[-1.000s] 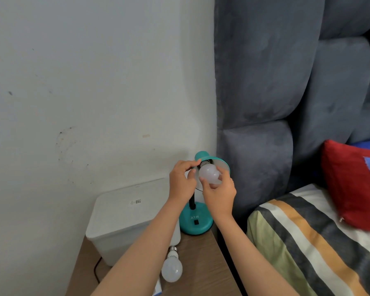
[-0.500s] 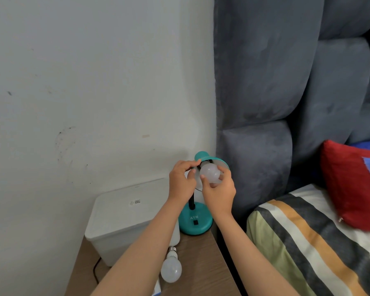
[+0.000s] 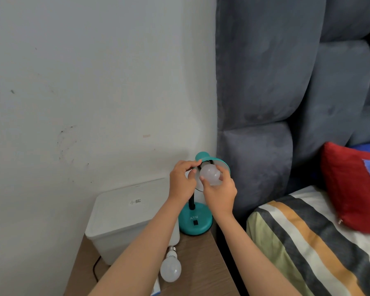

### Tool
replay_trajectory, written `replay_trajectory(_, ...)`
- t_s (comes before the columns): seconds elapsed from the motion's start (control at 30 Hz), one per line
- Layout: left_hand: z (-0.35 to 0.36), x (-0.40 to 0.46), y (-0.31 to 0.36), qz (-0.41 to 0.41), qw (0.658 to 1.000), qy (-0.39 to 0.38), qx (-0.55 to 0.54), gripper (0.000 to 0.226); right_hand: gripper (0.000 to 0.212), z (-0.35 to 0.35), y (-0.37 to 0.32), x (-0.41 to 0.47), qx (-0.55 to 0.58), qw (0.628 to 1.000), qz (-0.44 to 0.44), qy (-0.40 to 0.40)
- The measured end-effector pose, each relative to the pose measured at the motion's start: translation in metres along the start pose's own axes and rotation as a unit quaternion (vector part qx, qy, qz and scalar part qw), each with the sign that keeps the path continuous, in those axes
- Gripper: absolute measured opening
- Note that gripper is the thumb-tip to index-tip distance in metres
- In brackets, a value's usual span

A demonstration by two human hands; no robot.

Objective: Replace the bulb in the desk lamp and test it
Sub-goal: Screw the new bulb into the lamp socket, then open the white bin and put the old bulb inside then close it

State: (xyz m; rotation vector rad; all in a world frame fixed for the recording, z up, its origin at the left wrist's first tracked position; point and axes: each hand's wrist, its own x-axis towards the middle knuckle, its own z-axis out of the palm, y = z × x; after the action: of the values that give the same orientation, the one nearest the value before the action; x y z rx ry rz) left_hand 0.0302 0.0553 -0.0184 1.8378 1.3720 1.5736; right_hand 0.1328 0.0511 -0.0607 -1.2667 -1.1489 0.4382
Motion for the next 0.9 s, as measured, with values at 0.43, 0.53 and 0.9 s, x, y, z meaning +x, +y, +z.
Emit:
replay_trajectory(0.43,-0.043,-0.044,0.005,-0.071,0.995,-0.044,0.059,0.047,0.029,-0.011,-0.006,-0.039,-0.055,0.996,-0.068,-0.035)
replay_trajectory(0.53,-0.072,-0.065,-0.008,-0.085,0.991,-0.013,0.099,0.047,0.019,-0.003,-0.009,-0.057,-0.066,0.989,-0.090,-0.099)
replay_trajectory(0.9,-0.177,-0.091,-0.082,-0.295,0.905,0.021,0.305,0.109,0.096,0.061,-0.015,-0.060,-0.142,0.923,0.009,-0.356)
